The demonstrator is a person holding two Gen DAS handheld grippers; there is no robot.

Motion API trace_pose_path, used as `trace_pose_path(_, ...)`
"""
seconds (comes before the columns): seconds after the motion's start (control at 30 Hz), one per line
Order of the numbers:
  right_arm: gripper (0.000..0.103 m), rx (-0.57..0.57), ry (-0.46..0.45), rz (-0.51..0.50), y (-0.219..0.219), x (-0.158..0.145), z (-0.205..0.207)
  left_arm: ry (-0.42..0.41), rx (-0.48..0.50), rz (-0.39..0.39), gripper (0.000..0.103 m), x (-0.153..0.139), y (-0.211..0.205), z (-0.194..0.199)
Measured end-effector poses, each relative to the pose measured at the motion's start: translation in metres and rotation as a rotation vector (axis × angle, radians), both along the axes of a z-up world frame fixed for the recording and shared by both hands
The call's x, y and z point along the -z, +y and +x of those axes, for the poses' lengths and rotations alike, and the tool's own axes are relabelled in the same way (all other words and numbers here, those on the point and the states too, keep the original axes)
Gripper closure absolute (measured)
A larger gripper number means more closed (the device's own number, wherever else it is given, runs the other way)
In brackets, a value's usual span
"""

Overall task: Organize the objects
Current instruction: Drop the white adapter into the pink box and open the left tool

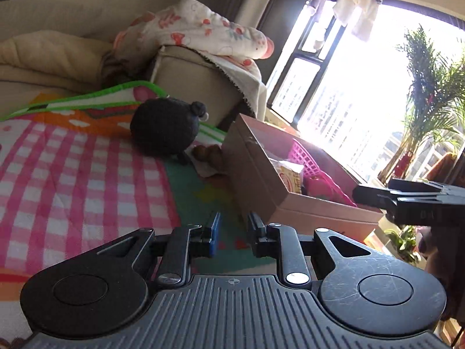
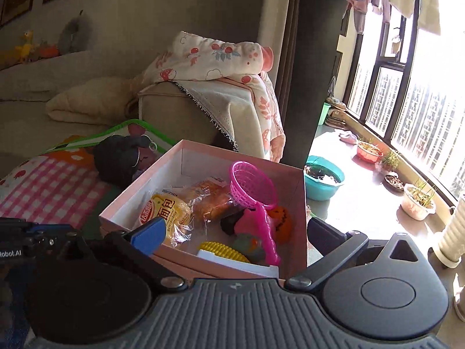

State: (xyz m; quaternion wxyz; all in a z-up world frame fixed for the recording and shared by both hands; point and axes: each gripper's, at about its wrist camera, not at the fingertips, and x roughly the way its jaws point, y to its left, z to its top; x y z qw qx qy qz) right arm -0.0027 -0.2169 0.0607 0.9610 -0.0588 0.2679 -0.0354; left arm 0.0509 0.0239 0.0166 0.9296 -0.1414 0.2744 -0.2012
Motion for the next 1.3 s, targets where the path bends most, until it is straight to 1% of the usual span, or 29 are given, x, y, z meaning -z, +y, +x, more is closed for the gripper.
trace_pose_path(0.07,0.000,-0.007,0.004,0.005,0.004,0.011,-0.013,-0.032,-0.057,0.053,0.080,-0.011,0.005,0.009)
trace_pose_path(0.17,0.000,-0.023,0.016,0.007,0.012,0.029,-0.023,-0.073,-0.093,0.134,0.080,-0.026,0.005,0.024)
trace_pose_path(0.27,0.000,-0.038,0.049,0.038,0.018,0.047,-0.030,-0.093,-0.100,0.179,0.080,-0.039,0.002,0.041)
trace_pose_path(0.33,0.000,-0.038,0.068,0.064,0.019,0.057,-0.031,-0.140,-0.101,0.220,0.080,-0.049,-0.004,0.051)
trace_pose_path(0.37,0.000,-0.036,0.074,0.058,0.020,0.059,-0.031,-0.167,-0.087,0.245,0.080,-0.055,-0.008,0.057)
trace_pose_path(0.43,0.000,-0.030,0.039,0.065,0.019,0.057,-0.035,-0.198,-0.041,0.307,0.080,-0.062,-0.020,0.069)
trace_pose_path(0.47,0.000,-0.028,0.035,0.071,0.019,0.057,-0.036,-0.206,-0.015,0.345,0.080,-0.063,-0.028,0.076)
trace_pose_path(0.53,0.000,-0.031,0.051,0.076,0.019,0.058,-0.036,-0.213,0.029,0.432,0.077,-0.062,-0.043,0.091)
trace_pose_path(0.57,0.000,-0.030,0.047,0.077,0.019,0.058,-0.035,-0.209,0.049,0.494,0.075,-0.058,-0.052,0.100)
trace_pose_path(0.67,0.000,-0.026,0.048,0.083,0.017,0.059,-0.034,-0.184,0.060,0.628,0.075,-0.044,-0.069,0.124)
trace_pose_path(0.73,0.000,-0.021,0.044,0.096,0.015,0.059,-0.035,-0.170,0.047,0.678,0.075,-0.035,-0.075,0.136)
trace_pose_path(0.8,0.000,-0.014,0.054,0.115,0.012,0.060,-0.032,-0.182,0.021,0.697,0.074,-0.030,-0.079,0.145)
trace_pose_path(0.87,0.000,0.001,0.058,0.133,0.009,0.061,-0.031,-0.177,0.010,0.708,0.074,-0.028,-0.083,0.153)
trace_pose_path(1.03,0.000,0.011,0.056,0.140,0.007,0.062,-0.030,-0.151,0.038,0.739,0.074,-0.014,-0.094,0.169)
trace_pose_path(1.13,0.000,0.017,0.057,0.136,0.007,0.062,-0.031,-0.165,0.029,0.768,0.076,-0.008,-0.096,0.173)
trace_pose_path(1.17,0.000,0.020,0.058,0.137,0.007,0.063,-0.031,-0.160,0.033,0.761,0.077,-0.009,-0.095,0.172)
trace_pose_path(1.27,0.000,0.021,0.063,0.142,0.006,0.063,-0.029,-0.137,0.046,0.719,0.084,-0.017,-0.088,0.163)
trace_pose_path(1.3,0.000,0.020,0.066,0.144,0.006,0.063,-0.029,-0.138,0.053,0.697,0.087,-0.021,-0.083,0.156)
